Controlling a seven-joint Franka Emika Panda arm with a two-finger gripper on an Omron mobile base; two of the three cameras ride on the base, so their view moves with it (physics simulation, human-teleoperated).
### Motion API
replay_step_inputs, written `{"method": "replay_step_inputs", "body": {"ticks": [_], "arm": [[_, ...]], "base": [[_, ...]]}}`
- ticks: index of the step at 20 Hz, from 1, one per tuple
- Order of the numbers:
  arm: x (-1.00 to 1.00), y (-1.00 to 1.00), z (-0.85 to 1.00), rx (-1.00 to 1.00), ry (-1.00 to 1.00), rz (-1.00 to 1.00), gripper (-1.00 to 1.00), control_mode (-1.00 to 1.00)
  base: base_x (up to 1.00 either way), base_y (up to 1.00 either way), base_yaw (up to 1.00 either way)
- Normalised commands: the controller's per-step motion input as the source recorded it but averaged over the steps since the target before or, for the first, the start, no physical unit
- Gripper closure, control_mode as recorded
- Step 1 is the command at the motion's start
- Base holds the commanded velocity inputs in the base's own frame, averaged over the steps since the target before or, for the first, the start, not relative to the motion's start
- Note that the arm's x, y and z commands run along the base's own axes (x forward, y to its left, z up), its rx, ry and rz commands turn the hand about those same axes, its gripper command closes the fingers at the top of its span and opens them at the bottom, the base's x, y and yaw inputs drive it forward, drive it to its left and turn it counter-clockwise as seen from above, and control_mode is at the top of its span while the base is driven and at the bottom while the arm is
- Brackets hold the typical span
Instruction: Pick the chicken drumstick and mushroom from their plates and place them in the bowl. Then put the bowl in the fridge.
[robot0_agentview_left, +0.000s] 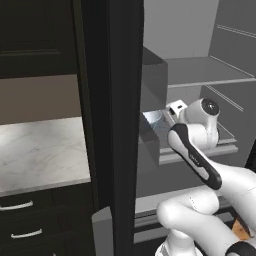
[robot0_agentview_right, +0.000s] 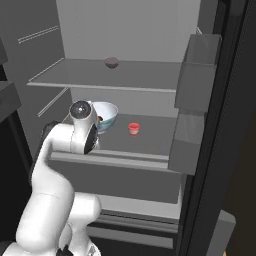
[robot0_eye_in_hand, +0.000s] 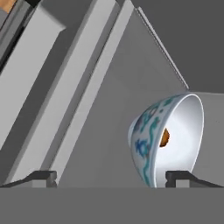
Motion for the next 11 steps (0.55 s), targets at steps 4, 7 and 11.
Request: {"method": "replay_step_inputs", "body": {"ticks": [4,7,11], "arm": [[-0.65,0.0,0.32,0.01,0.14,-0.06,-1.0,-1.0],[-0.66,0.0,0.34,0.03,0.1,-0.15,-1.0,-1.0],[-0.71,-0.01,0.27,0.03,0.07,-0.21,-1.0,-1.0]], "base": [[0.0,0.0,0.0],[0.0,0.0,0.0],[0.0,0.0,0.0]]}}
